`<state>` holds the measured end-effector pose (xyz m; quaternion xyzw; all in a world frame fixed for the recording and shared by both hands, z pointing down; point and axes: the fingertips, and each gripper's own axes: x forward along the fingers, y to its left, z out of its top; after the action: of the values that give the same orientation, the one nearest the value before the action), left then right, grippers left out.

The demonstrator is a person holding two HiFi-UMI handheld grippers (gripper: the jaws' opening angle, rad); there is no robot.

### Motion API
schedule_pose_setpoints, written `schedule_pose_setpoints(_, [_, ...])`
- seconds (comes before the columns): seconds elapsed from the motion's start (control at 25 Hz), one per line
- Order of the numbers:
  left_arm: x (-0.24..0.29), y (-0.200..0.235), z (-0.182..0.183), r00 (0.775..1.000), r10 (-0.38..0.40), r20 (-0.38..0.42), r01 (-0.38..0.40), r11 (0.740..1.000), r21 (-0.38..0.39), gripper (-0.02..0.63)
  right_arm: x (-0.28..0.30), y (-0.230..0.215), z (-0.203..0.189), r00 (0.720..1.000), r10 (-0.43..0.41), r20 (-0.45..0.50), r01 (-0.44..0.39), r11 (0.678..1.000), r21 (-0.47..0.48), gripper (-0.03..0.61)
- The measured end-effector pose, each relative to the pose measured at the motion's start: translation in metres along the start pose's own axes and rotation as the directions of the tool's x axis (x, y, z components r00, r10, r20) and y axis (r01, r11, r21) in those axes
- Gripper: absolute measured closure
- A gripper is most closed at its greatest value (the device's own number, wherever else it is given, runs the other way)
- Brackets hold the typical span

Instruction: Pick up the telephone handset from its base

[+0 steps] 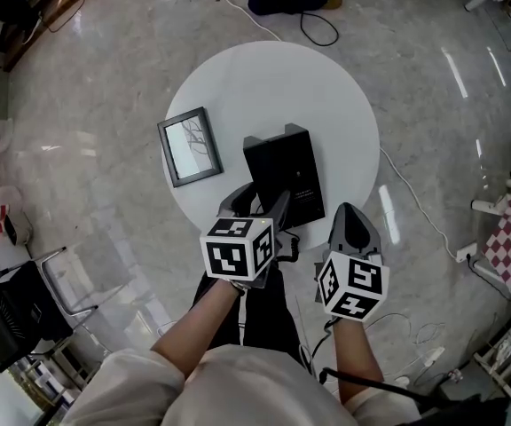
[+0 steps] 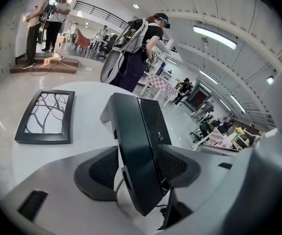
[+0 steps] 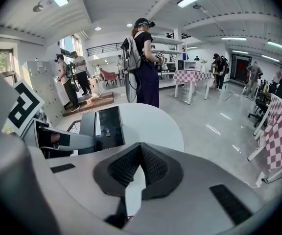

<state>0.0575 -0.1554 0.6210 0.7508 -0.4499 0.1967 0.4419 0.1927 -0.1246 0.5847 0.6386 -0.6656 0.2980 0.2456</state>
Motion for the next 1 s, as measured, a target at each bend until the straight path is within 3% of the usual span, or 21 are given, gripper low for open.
schedule_pose_setpoints(0.36, [0.006, 0.001, -0.003, 1.0, 0.016, -0.026, -0.017, 0.999, -0.034, 0.364, 0.003, -0.01, -0.004, 1.0, 0.003, -0.016, -0.003, 1.0, -0.001, 0.554])
schedule_pose_setpoints(1.0, [-0.007, 0.002, -0.002, 0.999, 0.004, -0.051, -0.01, 0.993, -0.121, 0.453, 0.0, -0.004, -0.01, 1.0, 0.015, -0.02, -0.014, 1.0, 0.008, 0.554])
